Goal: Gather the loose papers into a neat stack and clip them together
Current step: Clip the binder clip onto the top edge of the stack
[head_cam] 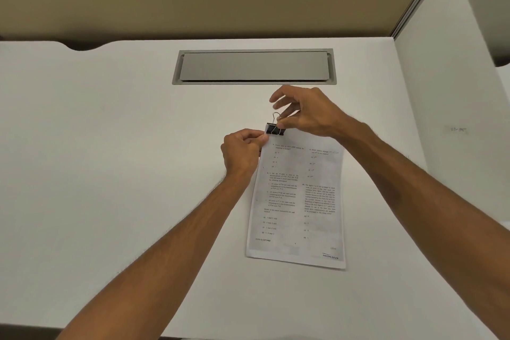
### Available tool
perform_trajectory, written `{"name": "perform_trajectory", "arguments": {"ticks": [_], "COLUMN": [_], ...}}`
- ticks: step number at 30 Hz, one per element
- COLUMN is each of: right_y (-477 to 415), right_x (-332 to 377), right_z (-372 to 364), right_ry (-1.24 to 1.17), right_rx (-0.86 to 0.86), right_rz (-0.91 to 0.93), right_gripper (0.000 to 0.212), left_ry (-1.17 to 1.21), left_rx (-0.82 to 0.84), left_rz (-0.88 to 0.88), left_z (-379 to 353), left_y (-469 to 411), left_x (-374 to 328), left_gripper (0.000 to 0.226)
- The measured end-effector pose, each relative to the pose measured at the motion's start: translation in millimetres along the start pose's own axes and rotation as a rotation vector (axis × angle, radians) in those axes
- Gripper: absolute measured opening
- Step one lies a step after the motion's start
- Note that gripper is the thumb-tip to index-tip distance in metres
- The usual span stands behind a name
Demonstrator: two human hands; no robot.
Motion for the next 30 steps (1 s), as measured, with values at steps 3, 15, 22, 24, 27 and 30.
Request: {"name": "perform_trajectory", "arguments": {"ticks": [3, 15, 22, 24, 27, 30], "right_y": [11.2, 112.8, 138.0, 142.9, 147.4, 151.5], "right_x": [-15.5, -153.7, -155.3, -152.9, -150.8, -152.4], "right_z": [7.4, -37.8, -69.9, -75.3, -74.5, -66.5], "right_ry": [-0.083, -0.984, -0.933, -0.9, -0.894, -0.927], "right_rx": [-0.107, -0.264, 0.028, 0.046, 0.003, -0.037], "right_rz": [-0.012, -0.393, -0.446, -0.449, -0.451, -0.45], "right_gripper": [0.062, 0.065, 0.03, 0.027, 0.028, 0.028], "left_ry": [0.02, 0.178, 0.269, 0.299, 0.36, 0.304], "left_rx": [-0.003, -0.018, -0.093, -0.107, -0.073, 0.006], "left_rz": [0.014, 0.1, 0.228, 0.279, 0.327, 0.334], "left_z": [0.3, 10.9, 17.1, 18.2, 17.2, 15.4], "left_y": [-0.9, -4.5, -13.2, -14.1, -10.4, 1.4], "left_x": [-1.8, 0.8, 3.3, 4.3, 6.7, 14.3], "left_gripper": [0.006, 0.009, 0.01, 0.007, 0.003, 0.009]}}
Point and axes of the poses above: each hand's wrist, its own y-axis away from the middle knuckle, its own z-axis out of the back of the hand, x = y × z, the point moved 3 cm from there along -y, towards the middle knuckle, and after that the axes turned 10 degrees about -z, right-handed, at the moved point
